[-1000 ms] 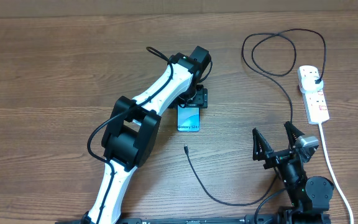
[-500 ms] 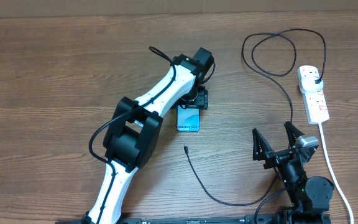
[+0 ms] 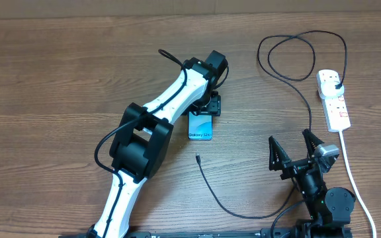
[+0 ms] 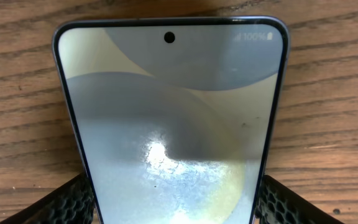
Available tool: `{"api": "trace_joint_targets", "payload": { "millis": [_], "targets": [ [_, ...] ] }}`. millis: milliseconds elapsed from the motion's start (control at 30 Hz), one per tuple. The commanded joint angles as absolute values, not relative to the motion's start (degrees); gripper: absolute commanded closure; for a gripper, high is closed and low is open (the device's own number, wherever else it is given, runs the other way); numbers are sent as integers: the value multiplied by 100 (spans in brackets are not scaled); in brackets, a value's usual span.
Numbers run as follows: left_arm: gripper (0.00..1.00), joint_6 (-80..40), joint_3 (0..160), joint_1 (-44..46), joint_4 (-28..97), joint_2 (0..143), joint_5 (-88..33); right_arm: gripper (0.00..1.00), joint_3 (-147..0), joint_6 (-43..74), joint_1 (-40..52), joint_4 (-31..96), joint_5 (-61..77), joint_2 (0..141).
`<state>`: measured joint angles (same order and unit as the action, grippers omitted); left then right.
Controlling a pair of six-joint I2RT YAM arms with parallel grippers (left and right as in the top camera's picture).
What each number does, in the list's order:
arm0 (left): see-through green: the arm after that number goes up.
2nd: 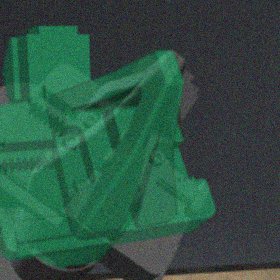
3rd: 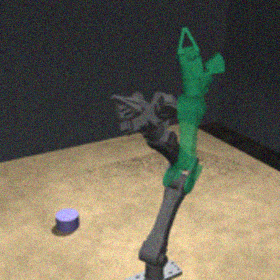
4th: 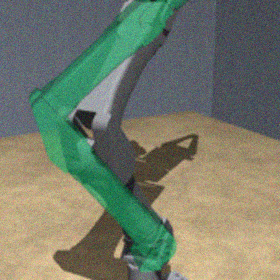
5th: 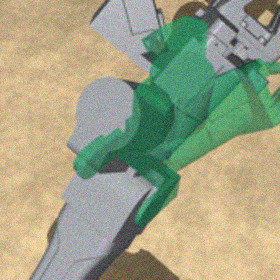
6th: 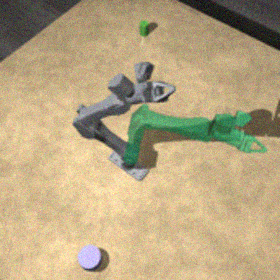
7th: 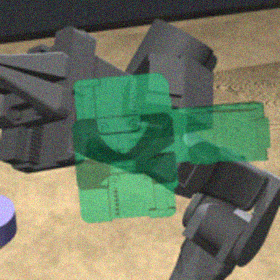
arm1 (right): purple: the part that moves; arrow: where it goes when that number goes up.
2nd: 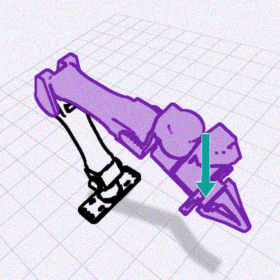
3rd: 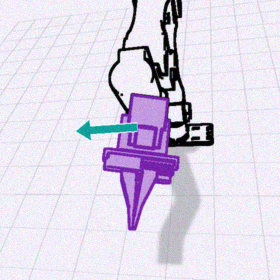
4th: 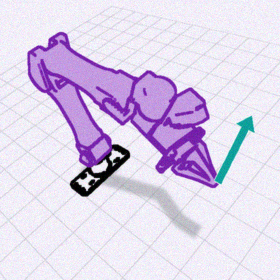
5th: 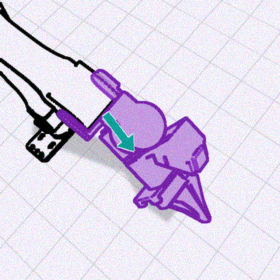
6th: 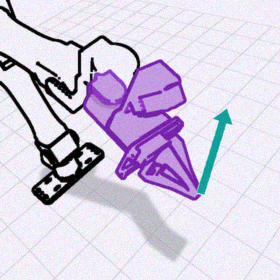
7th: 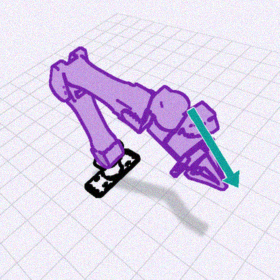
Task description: Plug charger to phone and switch on socket
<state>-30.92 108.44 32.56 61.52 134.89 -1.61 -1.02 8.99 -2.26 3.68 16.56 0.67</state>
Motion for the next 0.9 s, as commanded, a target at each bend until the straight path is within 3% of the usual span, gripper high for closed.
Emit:
{"api": "trace_joint_targets", "payload": {
  "millis": [0,267,500,867],
  "targets": [
    [31,-2873,10602,3114,6287,14136,-1063,0,-45,888,-259,333,1662,16],
    [39,-2539,10728,2851,6464,14132,-2154,0,-45,888,-259,333,1662,16],
    [38,-1717,10753,2668,6305,14132,-3168,0,-45,888,-259,333,1662,16],
    [36,244,10753,2370,7105,14132,-5483,0,-45,888,-259,333,1662,16]
  ]
}}
